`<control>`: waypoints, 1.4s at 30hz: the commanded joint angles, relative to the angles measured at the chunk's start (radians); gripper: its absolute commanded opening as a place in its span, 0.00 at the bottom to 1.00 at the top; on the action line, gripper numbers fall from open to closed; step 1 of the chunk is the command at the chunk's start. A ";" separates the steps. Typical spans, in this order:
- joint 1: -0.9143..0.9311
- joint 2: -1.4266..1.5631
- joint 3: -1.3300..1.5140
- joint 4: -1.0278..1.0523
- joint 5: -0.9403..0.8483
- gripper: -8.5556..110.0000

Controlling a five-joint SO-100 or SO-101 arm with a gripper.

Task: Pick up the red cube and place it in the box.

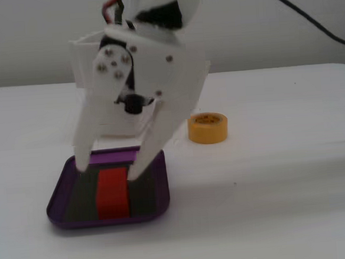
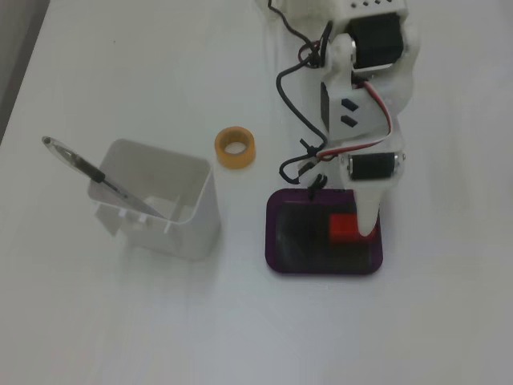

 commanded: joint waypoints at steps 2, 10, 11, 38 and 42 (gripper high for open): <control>0.002 0.035 -0.285 0.230 0.006 0.20; 0.000 0.035 -0.839 0.618 -0.003 0.20; 0.000 0.037 -0.887 0.652 0.000 0.20; 0.107 1.215 0.908 0.356 0.006 0.19; 0.155 1.471 1.255 0.135 -0.003 0.19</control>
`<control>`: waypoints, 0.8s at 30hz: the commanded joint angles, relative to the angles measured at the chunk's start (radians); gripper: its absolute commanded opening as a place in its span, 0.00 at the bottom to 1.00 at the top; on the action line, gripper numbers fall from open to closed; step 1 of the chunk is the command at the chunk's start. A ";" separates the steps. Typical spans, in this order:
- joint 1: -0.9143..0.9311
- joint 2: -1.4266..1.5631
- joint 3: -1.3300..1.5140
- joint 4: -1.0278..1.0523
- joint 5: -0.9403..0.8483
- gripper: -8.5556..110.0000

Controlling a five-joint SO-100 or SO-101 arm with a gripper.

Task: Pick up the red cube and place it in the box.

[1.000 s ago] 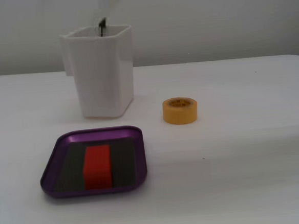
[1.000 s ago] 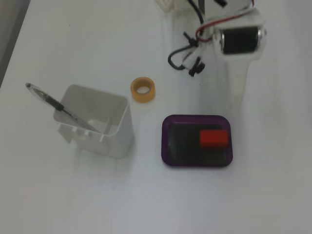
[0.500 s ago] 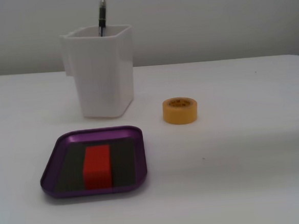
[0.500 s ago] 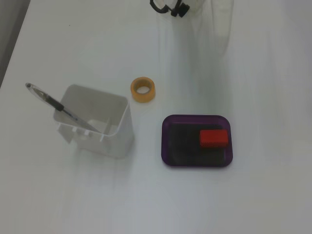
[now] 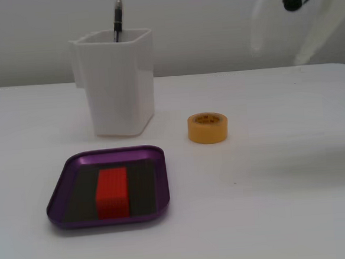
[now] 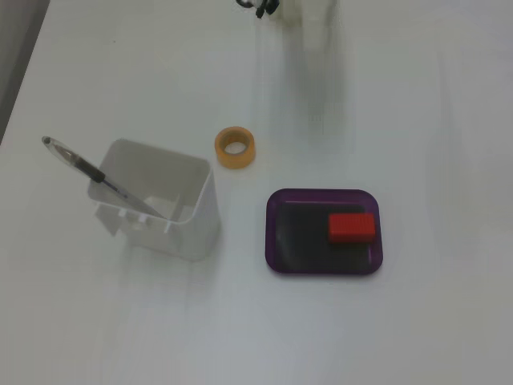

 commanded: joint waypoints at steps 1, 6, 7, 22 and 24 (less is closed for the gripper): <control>0.037 0.262 0.307 -0.186 -0.005 0.19; 0.057 0.592 0.598 -0.259 -0.005 0.19; 0.057 0.657 0.640 -0.259 -0.005 0.19; 0.048 1.055 0.960 -0.186 -0.002 0.19; 0.048 1.054 0.971 -0.183 -0.002 0.19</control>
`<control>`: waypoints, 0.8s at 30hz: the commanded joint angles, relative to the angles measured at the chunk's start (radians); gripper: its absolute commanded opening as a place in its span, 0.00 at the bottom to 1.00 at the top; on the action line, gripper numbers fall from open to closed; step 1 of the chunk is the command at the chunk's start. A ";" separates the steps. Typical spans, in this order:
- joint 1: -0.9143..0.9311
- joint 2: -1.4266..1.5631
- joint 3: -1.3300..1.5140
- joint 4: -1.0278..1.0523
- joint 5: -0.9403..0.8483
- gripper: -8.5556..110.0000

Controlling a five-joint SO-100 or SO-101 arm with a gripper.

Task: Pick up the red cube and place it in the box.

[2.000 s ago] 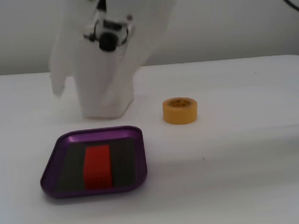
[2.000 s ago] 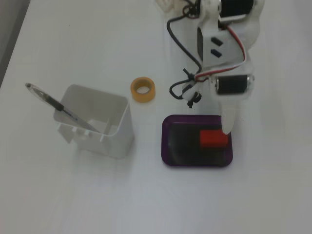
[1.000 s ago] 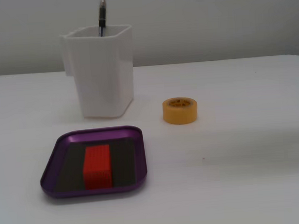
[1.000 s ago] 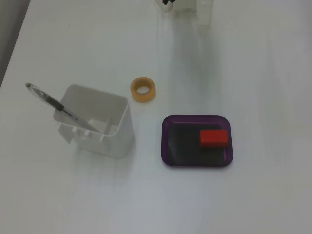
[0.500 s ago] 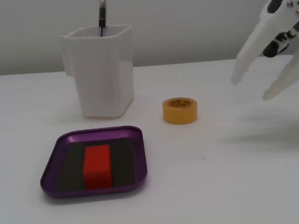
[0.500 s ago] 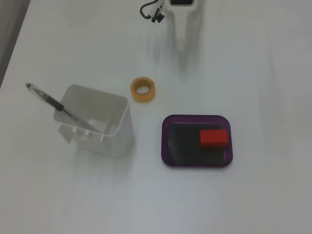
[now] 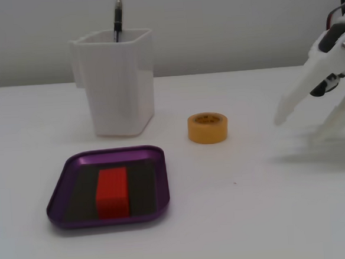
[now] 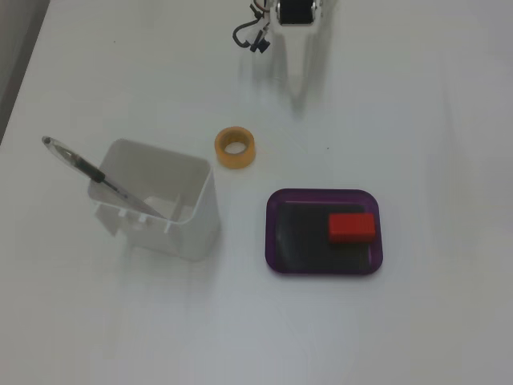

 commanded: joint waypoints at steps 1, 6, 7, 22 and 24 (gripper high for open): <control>-0.008 0.071 0.031 0.014 -0.003 0.19; -0.008 0.071 0.054 0.020 0.000 0.13; -0.009 0.071 0.054 0.021 0.000 0.09; -0.009 0.071 0.055 0.020 0.011 0.07; -0.009 0.071 0.055 0.020 0.011 0.07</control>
